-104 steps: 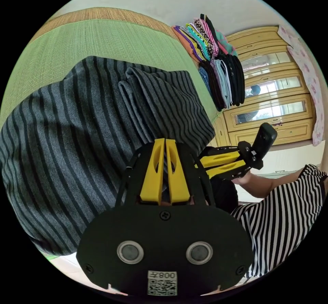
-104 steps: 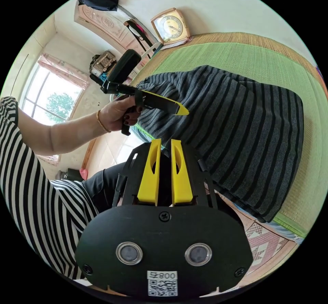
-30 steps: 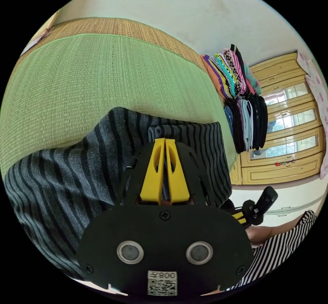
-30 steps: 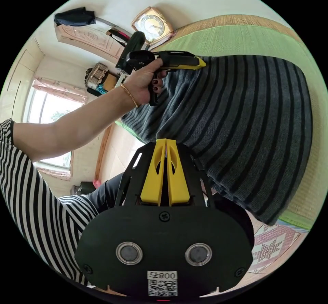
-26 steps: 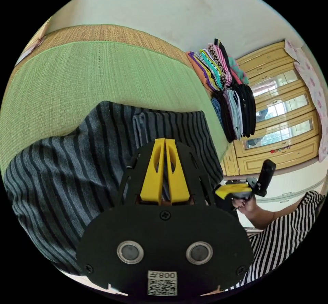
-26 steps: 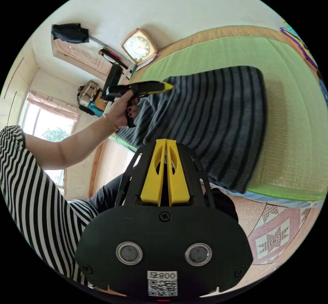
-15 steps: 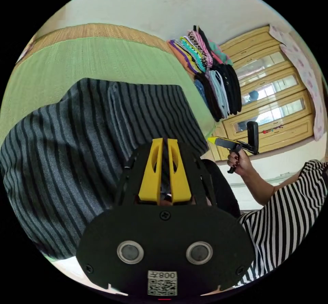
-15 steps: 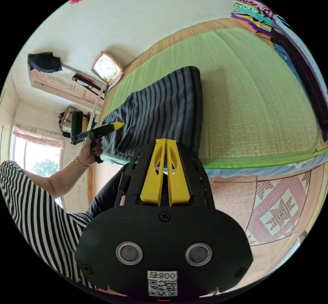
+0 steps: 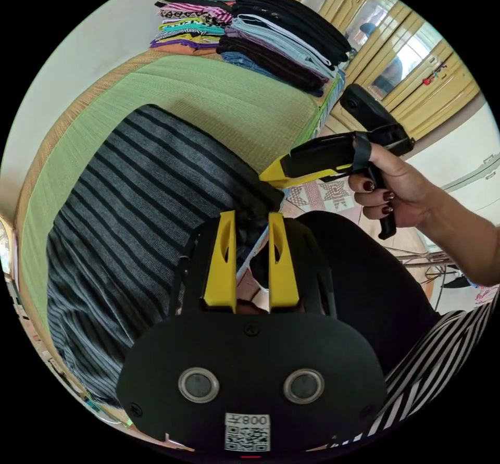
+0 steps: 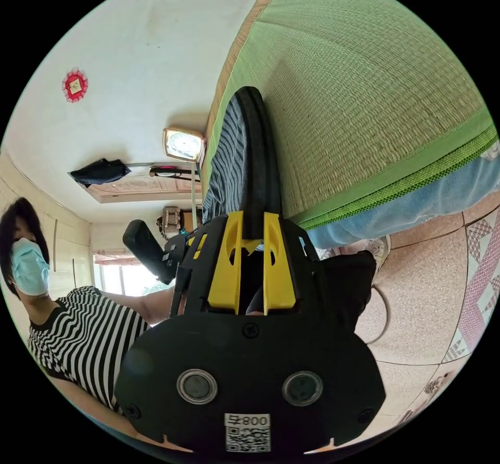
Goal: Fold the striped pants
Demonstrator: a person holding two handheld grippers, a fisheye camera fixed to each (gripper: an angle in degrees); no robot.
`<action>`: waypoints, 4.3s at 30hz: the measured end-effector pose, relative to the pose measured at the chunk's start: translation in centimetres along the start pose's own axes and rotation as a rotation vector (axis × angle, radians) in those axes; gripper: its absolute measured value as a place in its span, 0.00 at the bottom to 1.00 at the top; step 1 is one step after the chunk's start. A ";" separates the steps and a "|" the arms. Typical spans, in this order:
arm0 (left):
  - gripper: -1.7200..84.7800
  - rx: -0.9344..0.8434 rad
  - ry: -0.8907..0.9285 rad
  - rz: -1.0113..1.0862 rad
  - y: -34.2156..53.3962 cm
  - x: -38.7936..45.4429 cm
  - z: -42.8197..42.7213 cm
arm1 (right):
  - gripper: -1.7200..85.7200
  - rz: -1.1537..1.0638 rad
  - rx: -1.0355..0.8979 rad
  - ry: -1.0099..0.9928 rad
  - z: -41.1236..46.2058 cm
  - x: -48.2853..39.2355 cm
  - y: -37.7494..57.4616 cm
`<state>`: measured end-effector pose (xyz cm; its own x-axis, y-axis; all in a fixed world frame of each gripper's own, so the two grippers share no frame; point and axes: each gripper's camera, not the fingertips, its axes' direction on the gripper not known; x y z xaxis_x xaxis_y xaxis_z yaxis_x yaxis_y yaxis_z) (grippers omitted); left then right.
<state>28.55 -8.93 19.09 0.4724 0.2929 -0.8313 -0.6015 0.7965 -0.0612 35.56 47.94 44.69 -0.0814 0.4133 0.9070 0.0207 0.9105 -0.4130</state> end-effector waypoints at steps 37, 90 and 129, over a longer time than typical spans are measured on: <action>0.06 0.278 0.352 0.057 12.5 2.1 -13.4 | 0.07 -0.012 0.083 0.034 -2.3 -8.7 -10.7; 0.07 1.065 0.601 -1.225 75.5 -35.8 -41.4 | 0.02 -0.355 -0.321 0.174 66.0 -35.6 -9.3; 0.02 0.530 0.104 -1.057 61.0 -31.4 -45.4 | 0.02 -0.673 -0.543 0.300 58.8 -22.4 3.9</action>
<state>-52.21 6.41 16.35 0.5048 -0.6666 -0.5485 0.4087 0.7442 -0.5283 -21.17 41.34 17.86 0.0153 -0.2896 0.9570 0.5343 0.8114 0.2370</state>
